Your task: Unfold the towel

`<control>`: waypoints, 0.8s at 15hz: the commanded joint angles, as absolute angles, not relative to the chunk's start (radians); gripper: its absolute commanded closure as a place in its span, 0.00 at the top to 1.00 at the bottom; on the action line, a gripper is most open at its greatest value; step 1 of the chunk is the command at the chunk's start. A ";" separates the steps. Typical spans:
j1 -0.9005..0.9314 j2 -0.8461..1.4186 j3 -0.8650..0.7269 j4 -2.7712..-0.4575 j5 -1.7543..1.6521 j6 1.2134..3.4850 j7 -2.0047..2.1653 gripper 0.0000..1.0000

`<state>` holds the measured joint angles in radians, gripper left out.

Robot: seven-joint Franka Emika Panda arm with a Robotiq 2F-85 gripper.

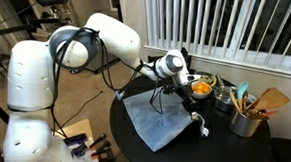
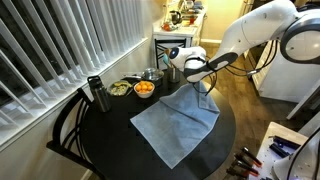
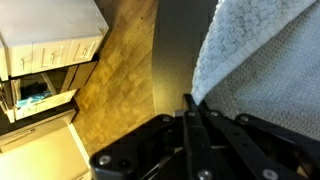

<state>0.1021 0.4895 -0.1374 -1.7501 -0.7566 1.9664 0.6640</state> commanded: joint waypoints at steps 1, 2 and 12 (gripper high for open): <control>0.056 0.463 -0.130 -1.794 -0.709 1.967 0.634 0.03; 0.045 0.467 -0.132 -1.796 -0.698 1.967 0.630 0.03; -0.061 0.486 -0.184 -1.788 -0.669 1.992 0.515 0.03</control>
